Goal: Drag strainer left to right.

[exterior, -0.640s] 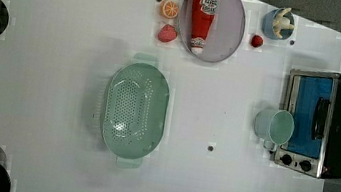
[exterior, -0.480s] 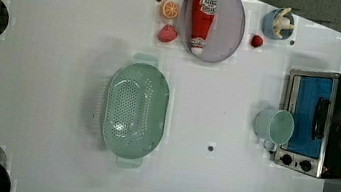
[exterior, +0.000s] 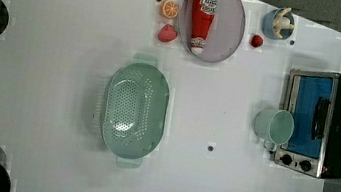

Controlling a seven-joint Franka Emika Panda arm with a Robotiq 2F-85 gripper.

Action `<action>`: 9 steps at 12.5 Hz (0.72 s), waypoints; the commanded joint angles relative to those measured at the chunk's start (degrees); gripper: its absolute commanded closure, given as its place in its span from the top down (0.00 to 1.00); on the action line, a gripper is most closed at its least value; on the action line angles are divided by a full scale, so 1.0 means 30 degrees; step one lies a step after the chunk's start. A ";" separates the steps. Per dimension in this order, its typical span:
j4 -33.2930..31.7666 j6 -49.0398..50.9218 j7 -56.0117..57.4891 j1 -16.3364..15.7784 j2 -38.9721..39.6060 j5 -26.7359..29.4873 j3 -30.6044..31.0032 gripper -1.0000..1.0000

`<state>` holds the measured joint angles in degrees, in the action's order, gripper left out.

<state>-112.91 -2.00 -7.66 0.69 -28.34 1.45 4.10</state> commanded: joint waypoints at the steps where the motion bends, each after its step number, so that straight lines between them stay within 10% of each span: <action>1: -0.1018 -0.0962 -0.4588 -0.0849 0.3149 0.0549 0.3030 1.00; 9: -0.1458 -0.8234 -1.9130 -0.0998 0.9582 0.0463 0.9706 1.00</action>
<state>-118.40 -23.70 -51.64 -2.36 3.90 3.17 34.19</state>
